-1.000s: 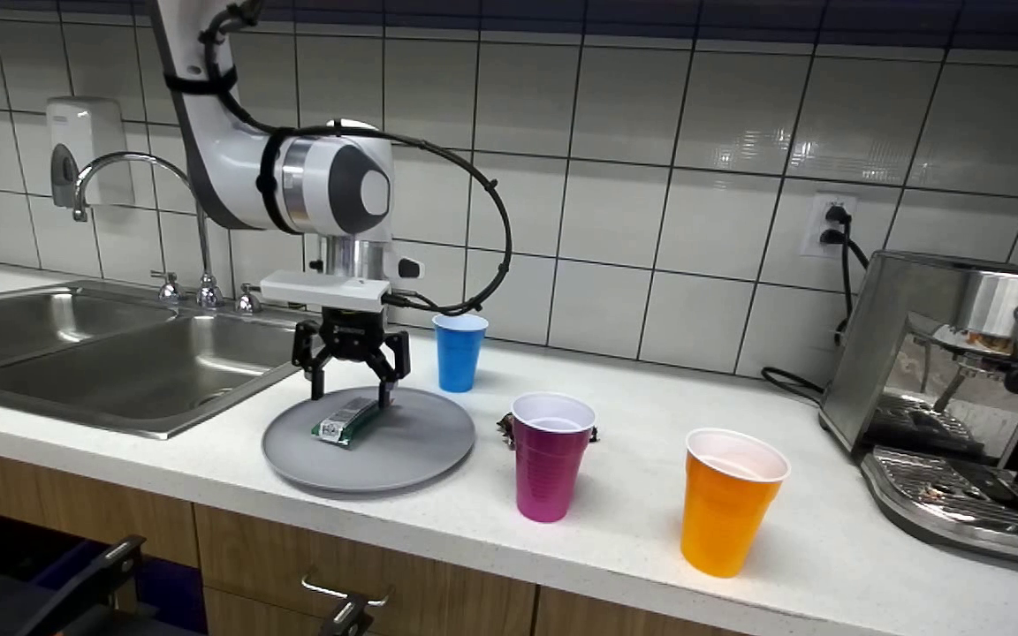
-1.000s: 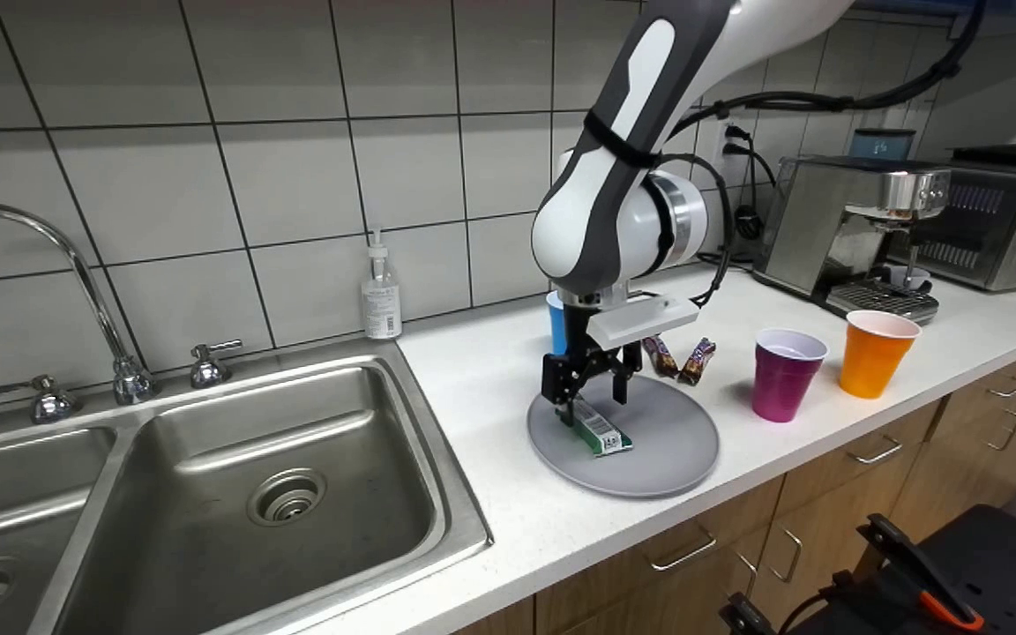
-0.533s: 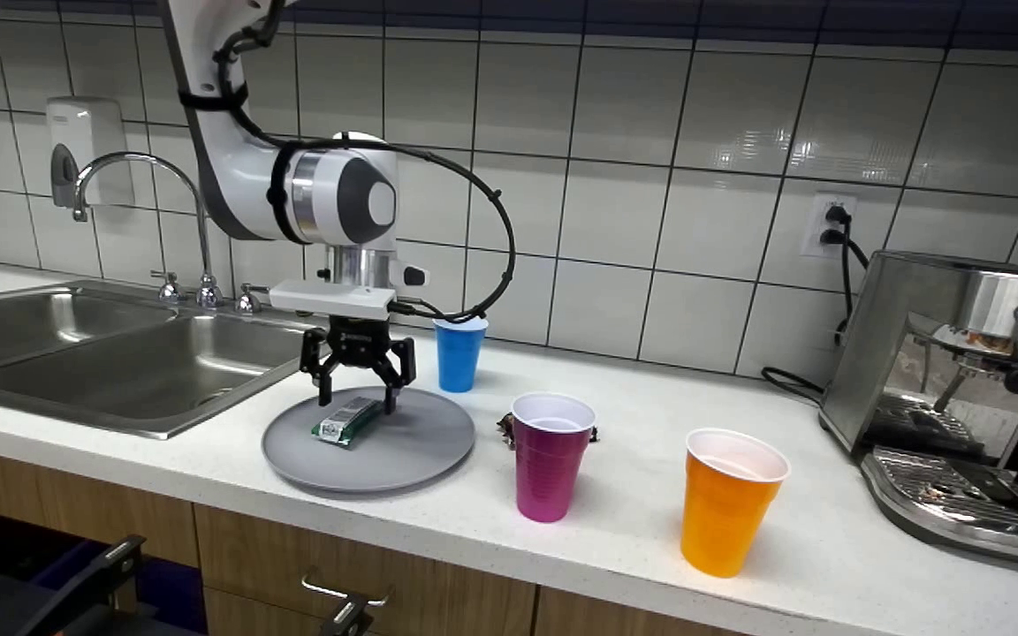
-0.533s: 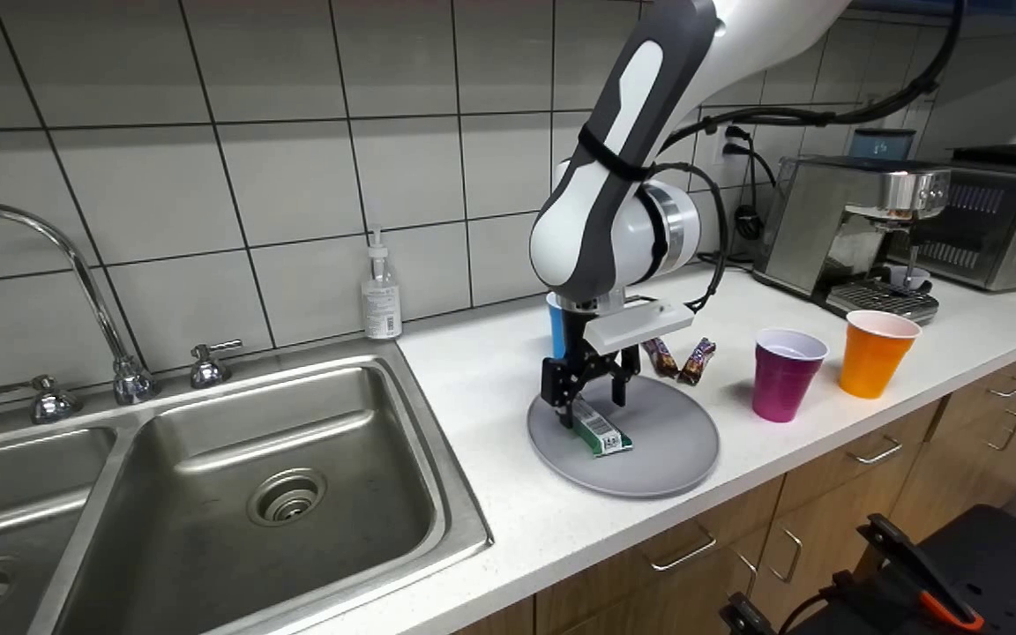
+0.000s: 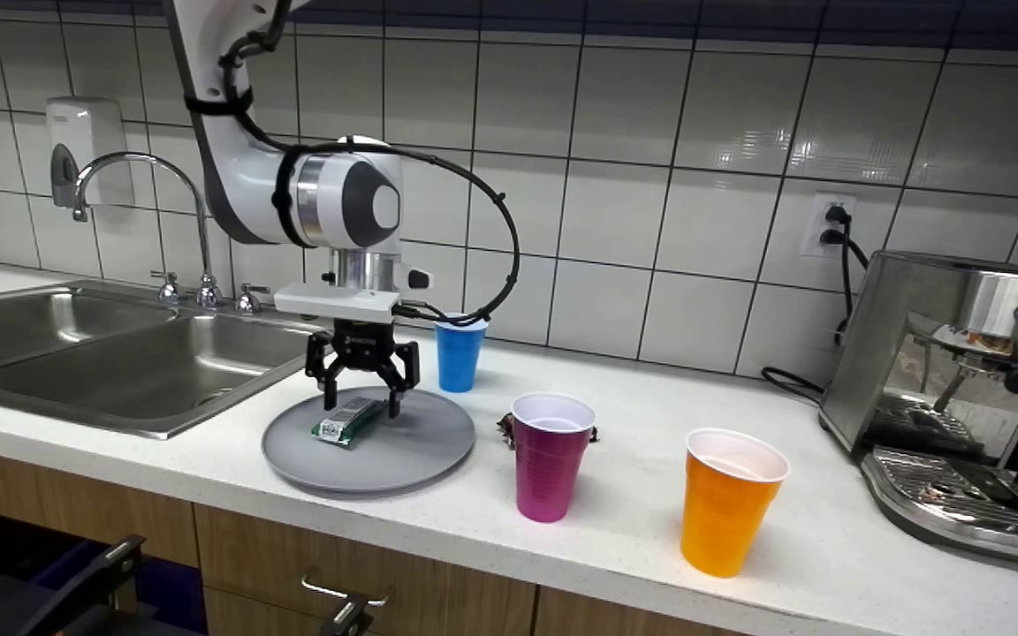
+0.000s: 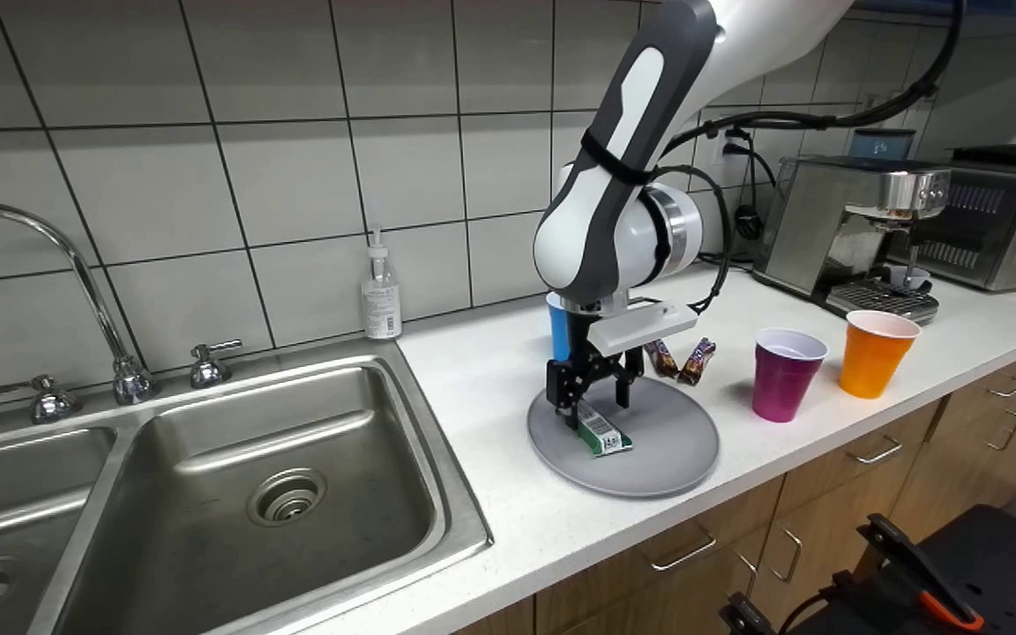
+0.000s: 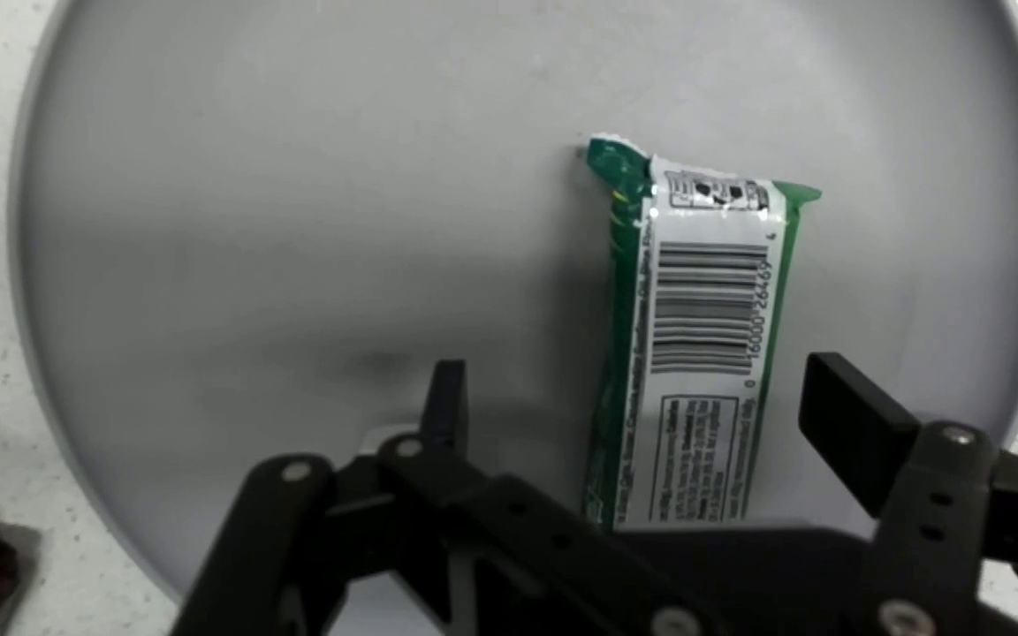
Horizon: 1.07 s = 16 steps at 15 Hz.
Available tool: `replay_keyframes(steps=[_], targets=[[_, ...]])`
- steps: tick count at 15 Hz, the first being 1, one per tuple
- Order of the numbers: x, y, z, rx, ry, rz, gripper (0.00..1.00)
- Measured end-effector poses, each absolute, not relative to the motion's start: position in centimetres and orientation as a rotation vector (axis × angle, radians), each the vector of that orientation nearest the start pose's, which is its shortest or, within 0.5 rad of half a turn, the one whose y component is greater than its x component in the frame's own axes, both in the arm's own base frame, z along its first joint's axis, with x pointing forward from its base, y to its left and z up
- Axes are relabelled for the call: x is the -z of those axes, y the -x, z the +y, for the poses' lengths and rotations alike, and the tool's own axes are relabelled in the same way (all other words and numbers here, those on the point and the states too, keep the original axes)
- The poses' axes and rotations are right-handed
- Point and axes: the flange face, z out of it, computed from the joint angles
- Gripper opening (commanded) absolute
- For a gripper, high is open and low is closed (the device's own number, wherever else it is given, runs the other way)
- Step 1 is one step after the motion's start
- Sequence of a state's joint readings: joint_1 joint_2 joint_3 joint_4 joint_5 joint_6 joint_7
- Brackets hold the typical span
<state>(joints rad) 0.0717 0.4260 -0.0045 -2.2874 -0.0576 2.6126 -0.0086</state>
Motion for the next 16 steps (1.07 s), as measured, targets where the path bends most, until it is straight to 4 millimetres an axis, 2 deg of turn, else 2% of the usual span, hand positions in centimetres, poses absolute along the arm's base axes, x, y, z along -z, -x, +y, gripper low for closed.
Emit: replay_keyframes(steps=[6,7,16], targets=[[-15.63,-51.60,3.13,-0.159,3.167,-0.191,0.18],[-15.63,-51.61,3.10,-0.159,3.167,-0.190,0.15],[-16.24,-52.24,3.06,-0.134,3.169,-0.188,0.15]])
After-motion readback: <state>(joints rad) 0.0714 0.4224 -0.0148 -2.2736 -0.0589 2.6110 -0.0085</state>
